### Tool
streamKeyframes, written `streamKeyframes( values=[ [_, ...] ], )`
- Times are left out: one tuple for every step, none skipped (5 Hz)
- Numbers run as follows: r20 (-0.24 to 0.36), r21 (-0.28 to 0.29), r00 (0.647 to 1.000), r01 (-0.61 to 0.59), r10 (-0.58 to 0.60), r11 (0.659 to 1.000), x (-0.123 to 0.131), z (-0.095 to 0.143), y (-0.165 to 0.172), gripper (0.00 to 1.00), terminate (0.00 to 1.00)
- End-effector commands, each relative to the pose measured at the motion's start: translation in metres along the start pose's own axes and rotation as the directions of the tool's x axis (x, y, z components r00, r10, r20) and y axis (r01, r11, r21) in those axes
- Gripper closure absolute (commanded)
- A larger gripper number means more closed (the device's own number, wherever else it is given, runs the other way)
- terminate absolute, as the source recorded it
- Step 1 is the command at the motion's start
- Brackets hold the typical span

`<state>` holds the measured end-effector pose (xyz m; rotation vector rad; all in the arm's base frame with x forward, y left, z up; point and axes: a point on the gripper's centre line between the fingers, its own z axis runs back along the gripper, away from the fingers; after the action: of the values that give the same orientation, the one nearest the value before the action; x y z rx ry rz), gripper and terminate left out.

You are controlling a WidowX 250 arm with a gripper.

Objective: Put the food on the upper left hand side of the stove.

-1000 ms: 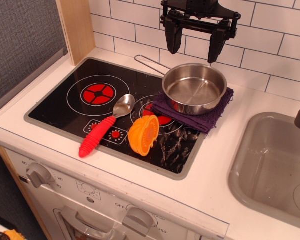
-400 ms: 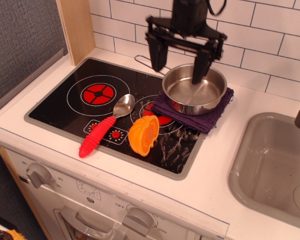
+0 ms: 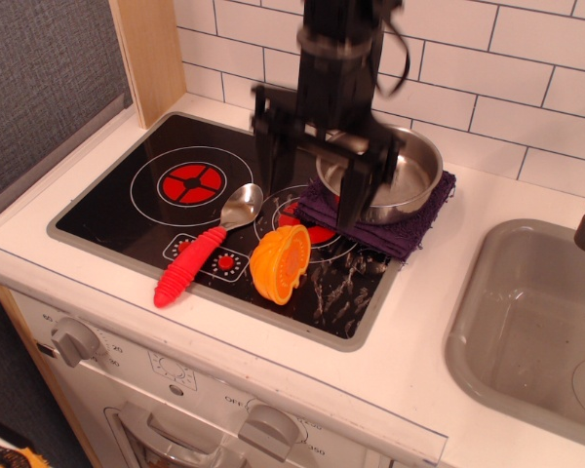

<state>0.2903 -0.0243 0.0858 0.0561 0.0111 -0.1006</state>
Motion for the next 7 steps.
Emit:
streamKeyframes(
  values=[
    [0.055,0.009,0.997,-0.061,0.061,0.998,-0.013,-0.026,0.010,0.00,0.00],
    [0.043,0.009,0.996,-0.084,0.083,0.996,-0.014,-0.031,0.018,0.00,0.00],
    [0.055,0.019,0.993,-0.104,0.103,0.994,-0.015,-0.026,0.024,0.00,0.00],
    [0.032,0.005,0.993,-0.117,0.117,0.993,-0.014,-0.036,0.024,0.00,0.00],
    [-0.008,-0.008,0.991,-0.131,0.131,0.991,-0.013,-0.053,0.023,0.00,0.00],
    [-0.043,-0.019,0.989,-0.142,0.141,0.990,-0.012,-0.066,0.021,0.00,0.00],
    [-0.044,-0.026,0.989,-0.146,0.144,0.989,-0.011,-0.069,0.021,1.00,0.00]
  ],
)
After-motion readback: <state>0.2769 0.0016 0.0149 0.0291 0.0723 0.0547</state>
